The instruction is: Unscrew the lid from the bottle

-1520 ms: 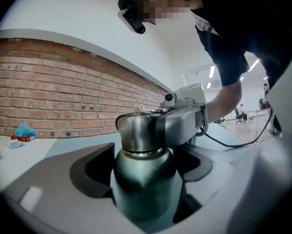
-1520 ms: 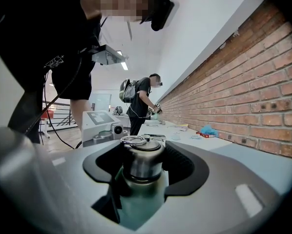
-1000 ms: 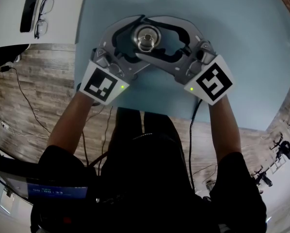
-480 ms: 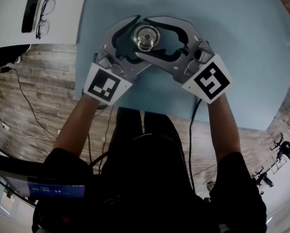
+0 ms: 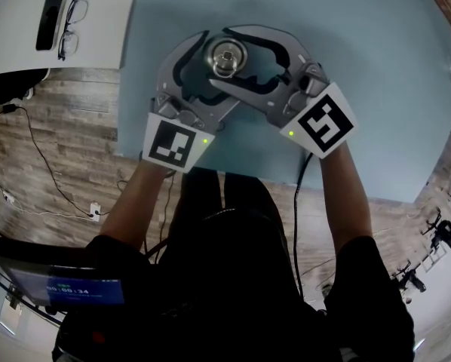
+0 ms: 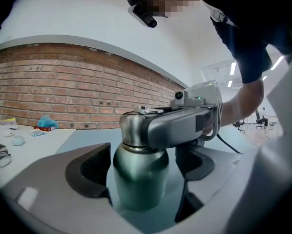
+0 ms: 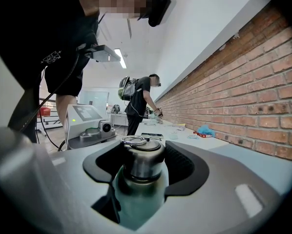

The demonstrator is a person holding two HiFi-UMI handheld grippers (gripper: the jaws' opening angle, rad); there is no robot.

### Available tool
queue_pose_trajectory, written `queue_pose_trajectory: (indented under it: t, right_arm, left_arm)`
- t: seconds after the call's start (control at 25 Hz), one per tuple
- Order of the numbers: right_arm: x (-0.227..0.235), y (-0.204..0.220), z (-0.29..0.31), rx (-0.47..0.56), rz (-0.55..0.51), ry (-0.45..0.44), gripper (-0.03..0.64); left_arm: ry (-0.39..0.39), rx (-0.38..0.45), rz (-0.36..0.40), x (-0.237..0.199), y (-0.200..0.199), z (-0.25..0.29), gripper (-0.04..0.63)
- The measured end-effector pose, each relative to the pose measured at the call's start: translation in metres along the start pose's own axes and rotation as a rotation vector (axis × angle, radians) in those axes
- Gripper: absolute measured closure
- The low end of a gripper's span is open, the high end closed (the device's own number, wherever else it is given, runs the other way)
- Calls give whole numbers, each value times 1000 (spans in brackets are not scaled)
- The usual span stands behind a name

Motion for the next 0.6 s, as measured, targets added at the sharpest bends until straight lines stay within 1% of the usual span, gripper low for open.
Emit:
queue_pose_trajectory:
  t: [0.2, 0.32, 0.44, 0.6]
  right_arm:
    - [0, 0, 0, 1, -7, 7, 353]
    - [1, 0, 0, 2, -1, 11, 354]
    - [2, 0, -1, 5, -3, 14, 354]
    - [2, -1, -1, 9, -4, 17, 354]
  left_arm:
    - [-113, 2, -9, -4, 1, 1, 193]
    - [-197, 4, -33, -4, 1, 2, 195]
    - [-263, 29, -59, -3, 0, 4, 195]
    - [-344, 61, -71, -6, -1, 5, 204]
Point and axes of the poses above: the fingertips, and each gripper's own axes: z forward along the fingers, x to its right, y out of its underside, the point moved 1 cm from there along -z, backward along the fingers, and after that the axes turned 12 degrees about -z, right-handed, at the moved point
